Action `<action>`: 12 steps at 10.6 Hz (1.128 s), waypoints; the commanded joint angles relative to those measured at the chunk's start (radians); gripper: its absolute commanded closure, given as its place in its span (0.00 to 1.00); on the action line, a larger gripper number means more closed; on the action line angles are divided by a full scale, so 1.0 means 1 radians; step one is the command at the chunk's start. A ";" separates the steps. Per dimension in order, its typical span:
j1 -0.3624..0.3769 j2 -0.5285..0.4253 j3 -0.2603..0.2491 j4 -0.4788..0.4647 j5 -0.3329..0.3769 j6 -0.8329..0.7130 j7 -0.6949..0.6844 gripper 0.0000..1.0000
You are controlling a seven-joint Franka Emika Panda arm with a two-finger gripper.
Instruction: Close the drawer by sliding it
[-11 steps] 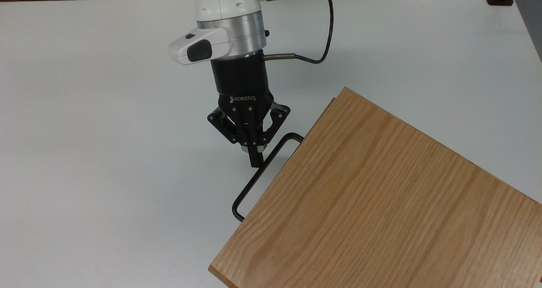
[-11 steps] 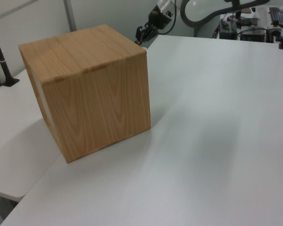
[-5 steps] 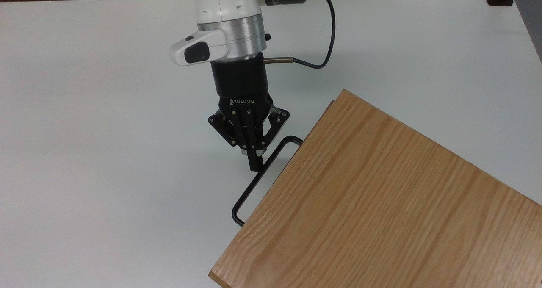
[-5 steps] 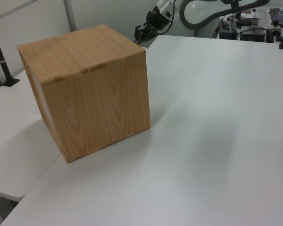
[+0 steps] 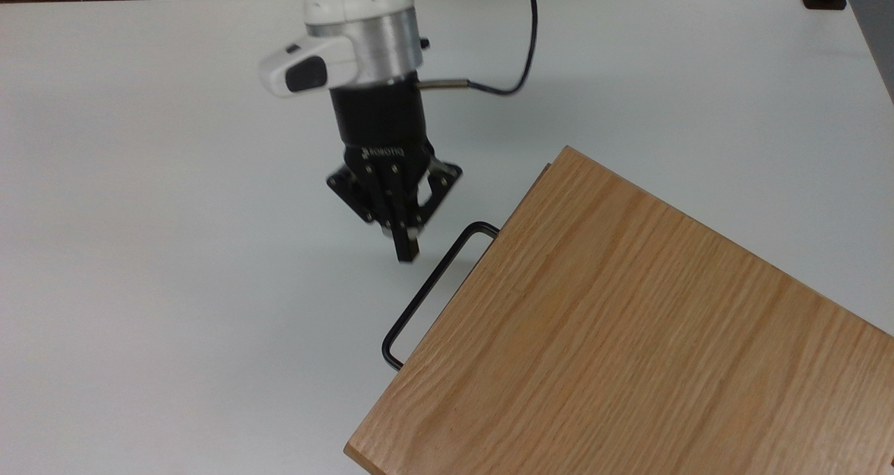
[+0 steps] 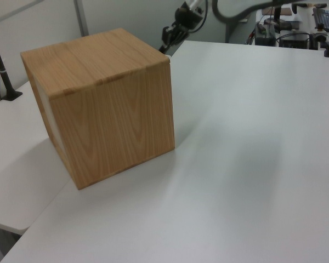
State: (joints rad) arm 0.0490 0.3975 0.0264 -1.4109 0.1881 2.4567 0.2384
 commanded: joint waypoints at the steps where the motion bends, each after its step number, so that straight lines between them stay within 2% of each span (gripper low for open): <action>1: -0.043 -0.123 0.009 -0.031 -0.018 -0.342 -0.134 1.00; 5: -0.057 -0.280 -0.013 -0.084 -0.087 -0.677 -0.123 1.00; 7: -0.028 -0.371 -0.055 -0.140 -0.091 -0.793 -0.123 1.00; 9: -0.017 -0.463 -0.063 -0.224 -0.091 -0.844 -0.123 1.00; 12: -0.043 -0.479 -0.053 -0.299 -0.098 -0.794 -0.139 1.00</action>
State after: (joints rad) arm 0.0046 -0.0415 -0.0156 -1.6157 0.1062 1.6079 0.1254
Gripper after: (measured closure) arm 0.996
